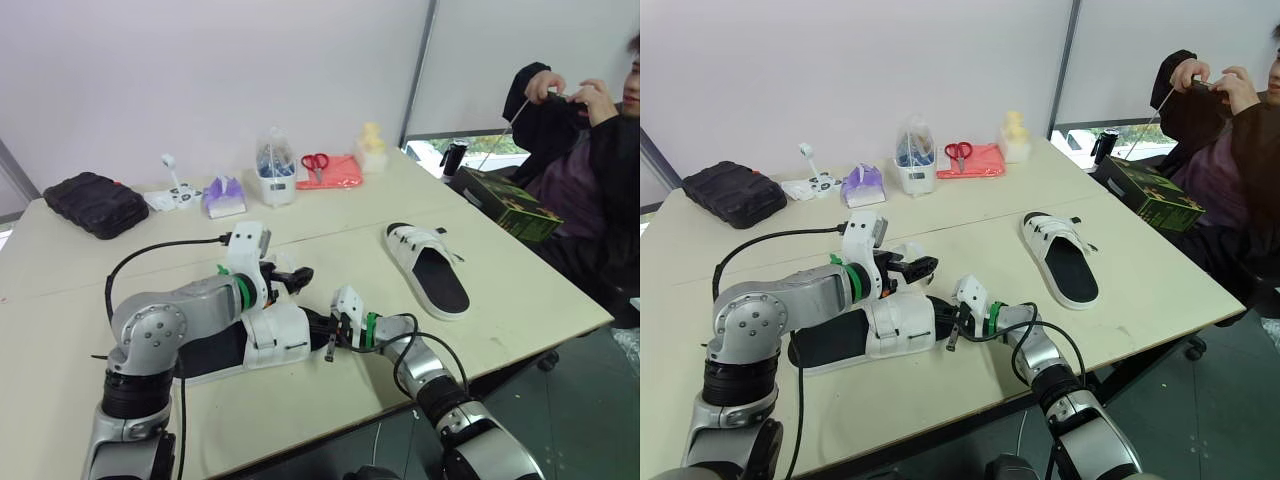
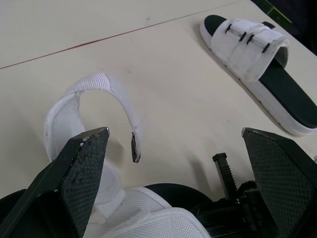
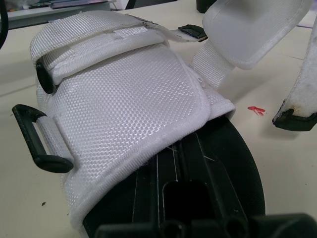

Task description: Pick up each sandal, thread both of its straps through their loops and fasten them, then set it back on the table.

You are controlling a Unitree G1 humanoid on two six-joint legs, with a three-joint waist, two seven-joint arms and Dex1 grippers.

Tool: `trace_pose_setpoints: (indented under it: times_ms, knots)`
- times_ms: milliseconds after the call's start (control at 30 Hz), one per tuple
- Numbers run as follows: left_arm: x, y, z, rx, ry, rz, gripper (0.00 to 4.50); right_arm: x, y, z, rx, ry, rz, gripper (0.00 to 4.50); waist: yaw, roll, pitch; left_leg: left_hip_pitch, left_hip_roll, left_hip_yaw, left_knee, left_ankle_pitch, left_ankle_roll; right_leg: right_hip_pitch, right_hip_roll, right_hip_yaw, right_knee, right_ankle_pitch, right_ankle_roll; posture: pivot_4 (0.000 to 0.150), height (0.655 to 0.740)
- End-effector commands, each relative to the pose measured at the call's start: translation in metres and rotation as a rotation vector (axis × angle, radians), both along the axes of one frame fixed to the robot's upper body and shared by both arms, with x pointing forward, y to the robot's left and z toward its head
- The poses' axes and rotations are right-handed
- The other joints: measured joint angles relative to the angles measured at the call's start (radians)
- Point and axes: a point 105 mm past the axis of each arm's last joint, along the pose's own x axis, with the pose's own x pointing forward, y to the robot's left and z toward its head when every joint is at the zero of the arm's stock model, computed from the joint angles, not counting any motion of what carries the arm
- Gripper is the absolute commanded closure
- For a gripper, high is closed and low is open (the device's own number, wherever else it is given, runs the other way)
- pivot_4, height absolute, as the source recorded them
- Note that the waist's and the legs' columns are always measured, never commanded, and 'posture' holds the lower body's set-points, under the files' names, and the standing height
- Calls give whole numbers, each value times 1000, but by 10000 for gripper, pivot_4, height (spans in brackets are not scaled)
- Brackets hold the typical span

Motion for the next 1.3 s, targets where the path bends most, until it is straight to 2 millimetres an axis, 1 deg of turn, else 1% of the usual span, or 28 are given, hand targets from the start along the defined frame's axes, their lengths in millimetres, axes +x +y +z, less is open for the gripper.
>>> trace_pose_setpoints:
  times_ms: [33,200,267,433,567,733,900,933,1000,1100,1133,1200,1233,1300]
  knots:
    - [4,7,11,13,-35,39,383,-30,-18,-78,-194,246,-43,45000,0,0,0,0,0,0,0,0,0,0,0,0,0,0,0,1500,7400]
    - [7,8,8,32,-23,75,383,-32,-20,-81,-195,251,-47,45000,1,0,0,0,0,0,0,-1,-2,0,0,0,0,0,0,1500,7400]
    - [11,6,8,31,-22,102,383,-32,-21,-81,-194,252,-49,45000,1,0,0,0,0,-1,0,-1,-2,0,0,0,0,0,0,1500,7400]
    - [20,-4,5,39,-4,103,383,-31,-18,-80,-190,250,-49,45000,1,0,0,0,0,-1,0,-1,-2,0,0,-1,0,0,0,1500,7400]
    - [30,-4,0,74,27,145,383,-31,-17,-79,-186,247,-52,45000,0,-1,0,0,0,-2,0,-1,-2,0,1,-1,-1,0,0,1500,7400]
    - [30,-9,-4,98,46,132,383,-31,-19,-80,-184,250,-64,45000,-1,-1,0,0,0,-3,-1,-1,-3,-1,1,-1,-1,0,0,1500,7400]
    - [37,-11,-11,92,70,175,383,-32,-19,-81,-182,253,-67,45000,-1,-1,0,0,-1,-5,0,-2,-3,-1,1,-1,-1,0,0,1500,7400]
    - [43,-13,-13,88,62,187,2730,-31,-18,-81,-182,252,-67,45000,-1,-1,0,0,-1,-5,0,-2,-3,-1,1,-1,-1,0,0,1500,7400]
    - [52,-16,-15,86,40,206,8950,-30,-16,-80,-181,250,-69,45000,-1,-1,0,0,-2,-8,0,-2,-3,-1,2,-2,-2,0,0,1500,7400]
    - [58,-18,-14,87,2,203,23576,-30,-15,-79,-177,247,-71,45000,-1,1,0,-1,-2,-18,0,-2,-3,-1,9,-2,-9,0,0,1500,7400]
    - [60,-16,-13,85,-10,207,29598,-30,-15,-79,-177,248,-72,45000,-2,1,0,-1,-2,-20,-1,-2,-3,-1,10,-2,-10,0,0,1500,7400]
    - [61,-15,-12,81,-26,211,40196,-30,-16,-80,-177,249,-73,45000,-2,1,0,-1,-2,-21,-1,-3,-5,-1,10,-2,-10,1,1,1500,7400]
    - [62,-14,-11,80,-31,211,44622,-30,-16,-80,-177,249,-74,45000,-2,1,0,-1,-2,-21,-2,-3,-5,-1,11,-2,-10,1,1,1500,7400]
    - [61,-16,-6,46,-46,190,44622,-30,-16,-80,-177,249,-74,45000,-2,2,0,0,-2,-22,-2,-3,-5,-1,11,-2,-10,1,1,1500,7400]
